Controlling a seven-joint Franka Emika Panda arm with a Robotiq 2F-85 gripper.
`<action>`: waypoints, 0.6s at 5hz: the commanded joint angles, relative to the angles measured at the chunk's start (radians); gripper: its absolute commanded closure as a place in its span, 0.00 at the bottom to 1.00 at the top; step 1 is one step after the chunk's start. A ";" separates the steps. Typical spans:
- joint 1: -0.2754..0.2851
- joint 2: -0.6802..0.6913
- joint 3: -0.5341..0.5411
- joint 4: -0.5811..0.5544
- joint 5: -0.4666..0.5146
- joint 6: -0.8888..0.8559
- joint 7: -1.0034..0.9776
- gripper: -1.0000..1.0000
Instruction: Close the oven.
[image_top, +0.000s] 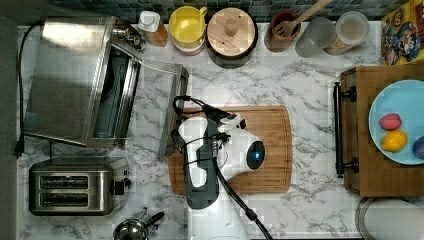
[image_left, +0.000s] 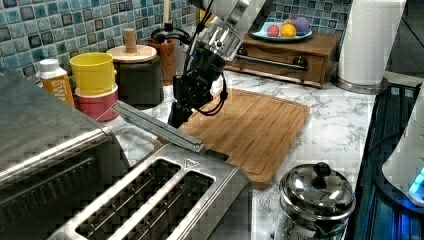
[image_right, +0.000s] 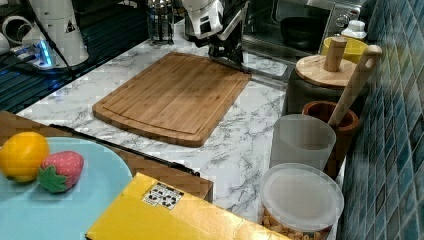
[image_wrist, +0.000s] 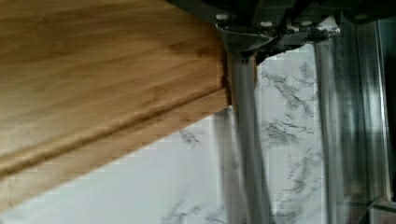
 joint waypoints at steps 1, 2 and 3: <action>0.043 0.036 0.036 0.191 -0.071 -0.033 0.018 1.00; 0.053 0.074 0.036 0.227 -0.105 -0.069 0.057 1.00; 0.051 0.068 0.045 0.227 -0.096 -0.065 0.088 1.00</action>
